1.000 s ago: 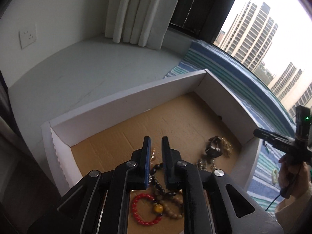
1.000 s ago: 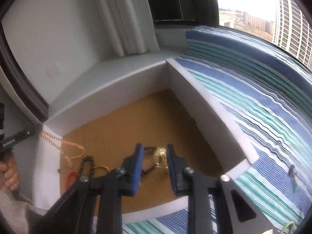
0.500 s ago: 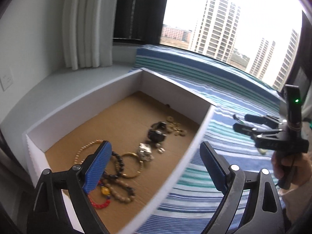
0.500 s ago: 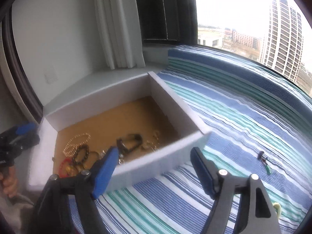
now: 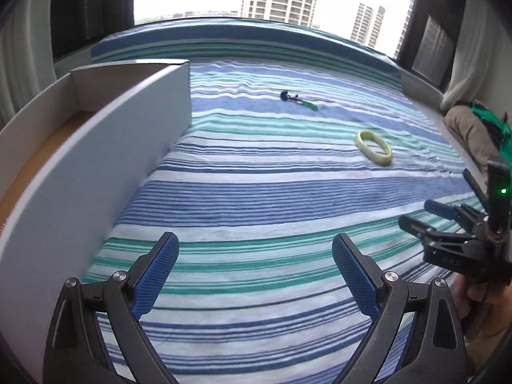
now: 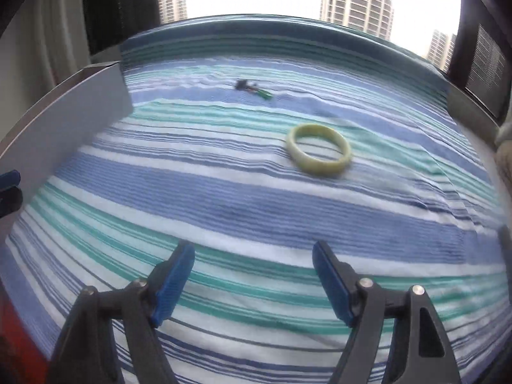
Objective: Organize jewelry
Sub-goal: 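Move both tools back over the remaining jewelry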
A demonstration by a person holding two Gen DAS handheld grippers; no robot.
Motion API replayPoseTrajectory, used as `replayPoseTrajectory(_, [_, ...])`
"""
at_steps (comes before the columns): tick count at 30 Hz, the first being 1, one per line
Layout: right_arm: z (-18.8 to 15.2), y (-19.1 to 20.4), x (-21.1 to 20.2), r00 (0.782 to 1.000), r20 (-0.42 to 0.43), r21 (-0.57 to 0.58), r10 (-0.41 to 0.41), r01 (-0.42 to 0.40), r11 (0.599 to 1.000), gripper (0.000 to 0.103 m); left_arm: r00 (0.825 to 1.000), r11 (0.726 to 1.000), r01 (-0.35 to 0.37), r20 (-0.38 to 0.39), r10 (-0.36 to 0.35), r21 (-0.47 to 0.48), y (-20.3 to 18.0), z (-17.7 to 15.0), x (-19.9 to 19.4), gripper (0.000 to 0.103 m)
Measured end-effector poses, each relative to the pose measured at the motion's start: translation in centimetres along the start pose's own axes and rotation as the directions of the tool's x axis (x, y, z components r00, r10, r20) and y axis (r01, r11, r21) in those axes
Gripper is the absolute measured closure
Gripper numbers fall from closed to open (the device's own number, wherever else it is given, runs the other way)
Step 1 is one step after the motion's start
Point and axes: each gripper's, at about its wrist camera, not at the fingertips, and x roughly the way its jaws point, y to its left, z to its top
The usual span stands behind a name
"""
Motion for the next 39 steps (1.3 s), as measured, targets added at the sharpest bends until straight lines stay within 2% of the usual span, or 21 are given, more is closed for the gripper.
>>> replayPoseTrajectory(4, [-1.0, -2.2, 0.5, 0.999, 0.006, 0.029, -0.044, 0.043, 0.999, 0.025, 0.999, 0.999, -0.042, -0.007, 0.043, 0.03, -1.1, 0.2, 3.3, 0.006])
replayPoseTrajectory(8, [-1.4, -2.3, 1.2, 0.999, 0.011, 0.048, -0.041, 0.04, 0.998, 0.024, 0.995, 0.994, -0.094, -0.018, 0.095, 0.05, -1.1, -0.3, 4.5, 0.006])
replayPoseTrajectory(15, [-1.8, -2.2, 0.9, 0.999, 0.025, 0.051, -0.041, 0.04, 0.998, 0.024, 0.994, 0.996, -0.088, -0.06, 0.088, 0.019, -0.2, -0.8, 5.5, 0.003])
replayPoseTrajectory(24, [-1.8, -2.2, 0.9, 0.999, 0.026, 0.053, -0.042, 0.04, 0.998, 0.023, 0.991, 0.994, -0.104, -0.076, 0.107, 0.043, -0.3, -1.1, 5.6, 0.0])
replayPoseTrajectory(25, [-1.8, -2.2, 0.9, 0.999, 0.026, 0.053, -0.042, 0.04, 0.998, 0.023, 0.989, 0.993, -0.11, -0.091, 0.114, 0.044, -0.3, -1.1, 5.6, 0.0])
replayPoseTrajectory(27, [-1.8, -2.2, 0.9, 0.999, 0.026, 0.053, -0.041, 0.04, 0.998, 0.023, 0.975, 0.99, -0.142, -0.169, 0.143, 0.017, -0.3, -0.7, 5.2, 0.001])
replayPoseTrajectory(28, [-1.8, -2.2, 0.9, 0.999, 0.026, 0.053, -0.041, 0.039, 0.998, 0.023, 0.97, 0.991, -0.136, -0.204, 0.134, 0.002, -0.3, -0.2, 4.9, 0.001])
replayPoseTrajectory(30, [-1.8, -2.2, 0.9, 0.999, 0.027, 0.054, -0.039, 0.038, 0.998, 0.023, 0.968, 0.997, -0.072, -0.243, 0.064, -0.026, -0.8, 1.8, 4.0, 0.001])
replayPoseTrajectory(34, [-1.8, -2.3, 0.9, 0.999, 0.027, 0.054, -0.038, 0.037, 0.998, 0.023, 0.966, 0.997, 0.032, -0.253, -0.048, -0.066, -2.6, 8.2, 2.9, 0.001])
replayPoseTrajectory(36, [-1.8, -2.2, 0.9, 0.999, 0.027, 0.054, -0.038, 0.036, 0.998, 0.023, 0.965, 0.994, 0.067, -0.247, -0.087, -0.088, -3.4, 11.7, 3.7, 0.001])
replayPoseTrajectory(39, [-1.8, -2.2, 0.9, 0.999, 0.027, 0.054, -0.037, 0.036, 0.998, 0.023, 0.965, 0.994, 0.076, -0.246, -0.094, -0.083, -4.9, 16.4, 7.4, 0.001])
